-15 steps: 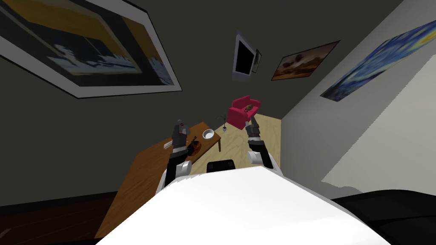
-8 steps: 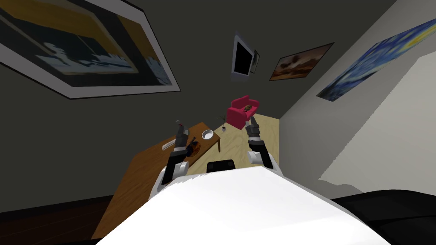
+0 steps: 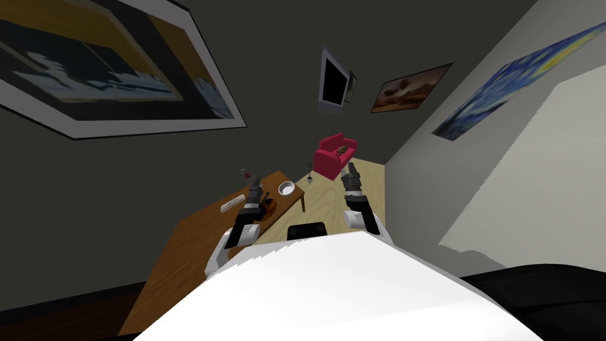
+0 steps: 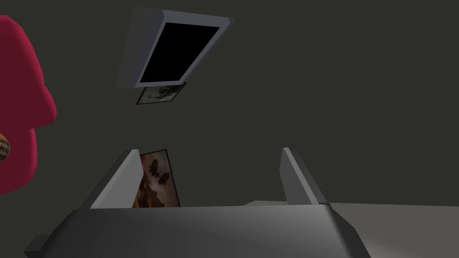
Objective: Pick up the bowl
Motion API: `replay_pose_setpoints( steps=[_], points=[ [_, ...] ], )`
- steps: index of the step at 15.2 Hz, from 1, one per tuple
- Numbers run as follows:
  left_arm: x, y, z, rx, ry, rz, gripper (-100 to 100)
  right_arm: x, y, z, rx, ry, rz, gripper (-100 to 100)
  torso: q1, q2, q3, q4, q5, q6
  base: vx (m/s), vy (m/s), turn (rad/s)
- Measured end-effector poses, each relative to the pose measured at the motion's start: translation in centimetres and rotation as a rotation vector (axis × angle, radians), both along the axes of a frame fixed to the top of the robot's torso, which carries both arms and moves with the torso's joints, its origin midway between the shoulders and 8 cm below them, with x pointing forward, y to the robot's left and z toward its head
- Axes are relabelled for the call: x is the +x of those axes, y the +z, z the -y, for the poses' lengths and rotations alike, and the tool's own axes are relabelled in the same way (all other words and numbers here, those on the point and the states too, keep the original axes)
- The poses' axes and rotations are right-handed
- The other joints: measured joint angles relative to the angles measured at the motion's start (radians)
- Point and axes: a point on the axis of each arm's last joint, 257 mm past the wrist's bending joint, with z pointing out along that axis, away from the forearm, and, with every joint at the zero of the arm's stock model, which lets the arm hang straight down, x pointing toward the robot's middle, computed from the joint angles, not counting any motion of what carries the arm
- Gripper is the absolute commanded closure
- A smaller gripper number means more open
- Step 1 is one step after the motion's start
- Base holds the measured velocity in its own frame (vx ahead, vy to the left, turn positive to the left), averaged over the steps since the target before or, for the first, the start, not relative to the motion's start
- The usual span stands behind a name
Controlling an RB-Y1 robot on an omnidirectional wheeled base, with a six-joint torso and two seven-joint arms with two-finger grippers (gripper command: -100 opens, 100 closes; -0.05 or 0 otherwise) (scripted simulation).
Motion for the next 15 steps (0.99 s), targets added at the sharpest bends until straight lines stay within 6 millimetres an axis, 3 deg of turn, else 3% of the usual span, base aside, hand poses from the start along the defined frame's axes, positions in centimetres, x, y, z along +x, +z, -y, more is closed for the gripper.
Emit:
replay_pose_setpoints(
  steps=[15],
  points=[
    [3.2,-9.4,-5.4,0.065,0.085,-0.317,-100,0.0,0.0,0.0,0.000,0.000,0.000,0,0.000,0.000,0.000,0.000,0.000,0.000,0.019,-0.020,-0.051]
  ],
)
